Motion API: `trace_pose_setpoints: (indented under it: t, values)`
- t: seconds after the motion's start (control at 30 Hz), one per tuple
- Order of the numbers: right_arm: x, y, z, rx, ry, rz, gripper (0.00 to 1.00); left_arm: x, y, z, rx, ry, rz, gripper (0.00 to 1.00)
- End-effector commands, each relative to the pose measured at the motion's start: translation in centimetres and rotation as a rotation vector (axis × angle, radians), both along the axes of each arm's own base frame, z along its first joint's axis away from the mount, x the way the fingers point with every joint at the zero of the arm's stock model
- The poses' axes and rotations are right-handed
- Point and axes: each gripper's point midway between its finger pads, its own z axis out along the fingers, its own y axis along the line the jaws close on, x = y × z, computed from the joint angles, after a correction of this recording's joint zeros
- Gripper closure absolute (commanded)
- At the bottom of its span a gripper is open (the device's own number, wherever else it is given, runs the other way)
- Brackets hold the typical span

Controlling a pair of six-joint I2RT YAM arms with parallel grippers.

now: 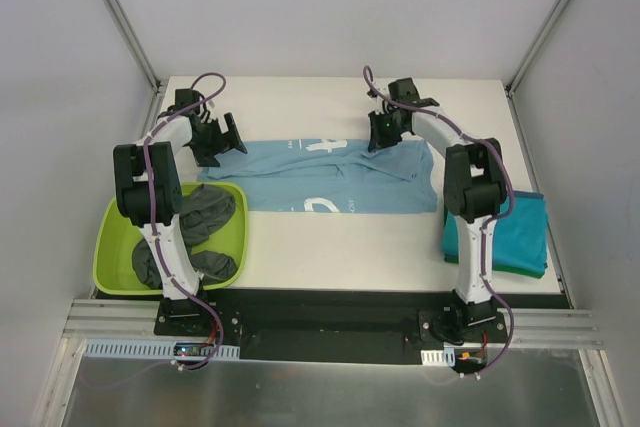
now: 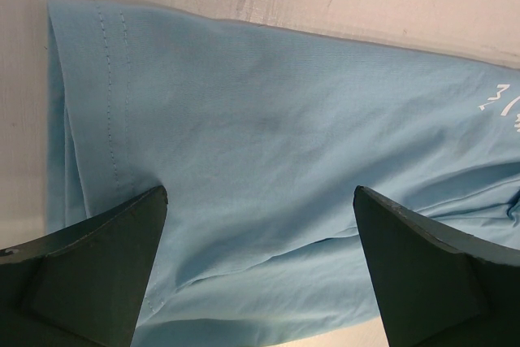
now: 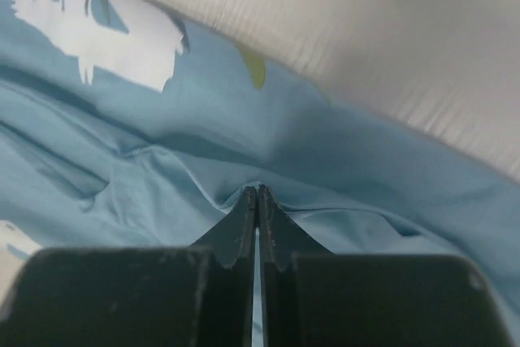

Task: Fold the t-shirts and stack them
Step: Fold the other side of the tshirt into a rectangle

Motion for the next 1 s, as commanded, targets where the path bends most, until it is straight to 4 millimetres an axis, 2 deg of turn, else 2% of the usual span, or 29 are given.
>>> trace_pose_setpoints:
  t: [0.0, 0.27, 0.37, 0.47, 0.63, 0.73, 0.83, 0.9, 0.97]
  values:
    - [-1.2, 0.7, 5.8, 0.058, -0.104, -0.099, 1.0, -0.6, 1.3, -0.1, 0.04, 0.029, 0.031, 0.01]
    - [-5.6, 1.6, 5.0, 0.02, -0.054, -0.187, 1.0, -0.7, 1.2, -0.1, 0.033, 0.032, 0.029, 0.01]
    - [-7.4, 2.3, 4.8, 0.02, -0.028, -0.292, 1.0, -0.6, 1.1, -0.1, 0.028, 0.03, 0.027, 0.01]
    - [-9.1, 3.2, 3.7, -0.009, -0.009, -0.391, 1.0, -0.6, 1.2, -0.2, 0.032, 0.034, 0.03, 0.01]
    - [-11.5, 3.9, 2.3, -0.088, -0.052, -0.552, 1.0, -0.7, 1.1, -0.3, 0.027, 0.039, 0.03, 0.01]
    - [-12.4, 4.7, 2.3, -0.071, -0.098, -0.614, 0.99, -0.6, 1.0, -0.3, 0.02, 0.036, 0.025, 0.01]
    - [-12.8, 4.4, 2.7, -0.045, -0.144, -0.697, 0.91, -0.6, 1.1, -0.4, 0.022, 0.039, 0.029, 0.01]
    - [-13.4, 4.4, 2.7, -0.015, -0.16, -0.73, 0.9, -0.6, 1.1, -0.4, 0.031, 0.038, 0.032, 0.01]
    - [-13.9, 4.9, 3.1, 0.023, -0.185, -0.73, 0.77, -0.6, 1.4, -0.4, 0.04, 0.037, 0.038, 0.01]
